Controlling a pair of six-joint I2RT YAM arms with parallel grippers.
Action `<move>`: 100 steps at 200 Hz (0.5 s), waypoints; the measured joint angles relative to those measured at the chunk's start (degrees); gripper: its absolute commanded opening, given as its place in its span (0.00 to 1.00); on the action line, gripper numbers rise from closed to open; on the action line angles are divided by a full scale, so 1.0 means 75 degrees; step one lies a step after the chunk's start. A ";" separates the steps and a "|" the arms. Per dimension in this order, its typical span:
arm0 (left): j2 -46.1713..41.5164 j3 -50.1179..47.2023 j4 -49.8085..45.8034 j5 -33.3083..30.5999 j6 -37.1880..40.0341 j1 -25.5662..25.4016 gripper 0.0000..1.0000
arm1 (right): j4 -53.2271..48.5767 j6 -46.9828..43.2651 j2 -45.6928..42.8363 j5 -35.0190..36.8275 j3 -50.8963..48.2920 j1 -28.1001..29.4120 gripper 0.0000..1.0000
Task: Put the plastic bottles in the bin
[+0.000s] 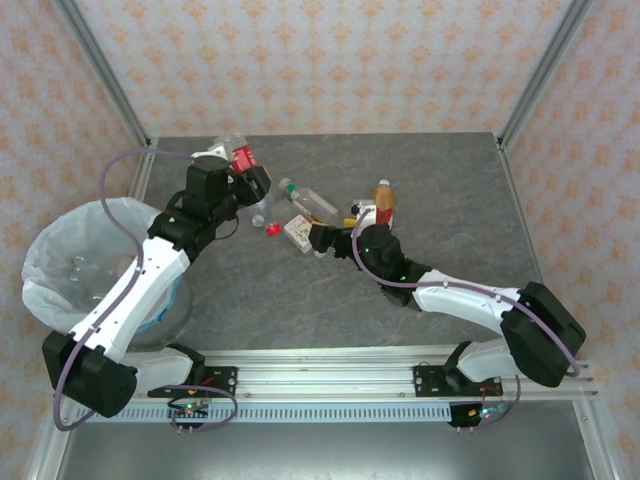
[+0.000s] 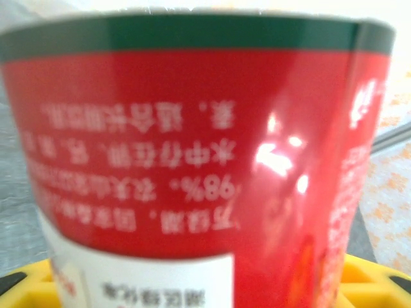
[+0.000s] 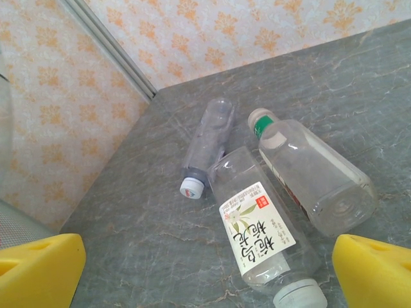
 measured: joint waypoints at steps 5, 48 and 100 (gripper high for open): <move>-0.0052 0.0020 -0.0087 -0.0093 0.0029 0.0000 0.55 | 0.0003 0.0000 0.0029 -0.0029 0.0012 0.0000 0.99; -0.0554 0.0251 -0.0784 -0.0836 0.0221 0.0000 0.55 | -0.0006 -0.0003 0.0195 -0.0245 0.0201 0.0000 0.99; -0.1387 0.0533 -0.1329 -0.1810 0.0720 0.0000 0.55 | 0.0192 -0.0006 0.0207 -0.0609 0.0230 0.0000 0.99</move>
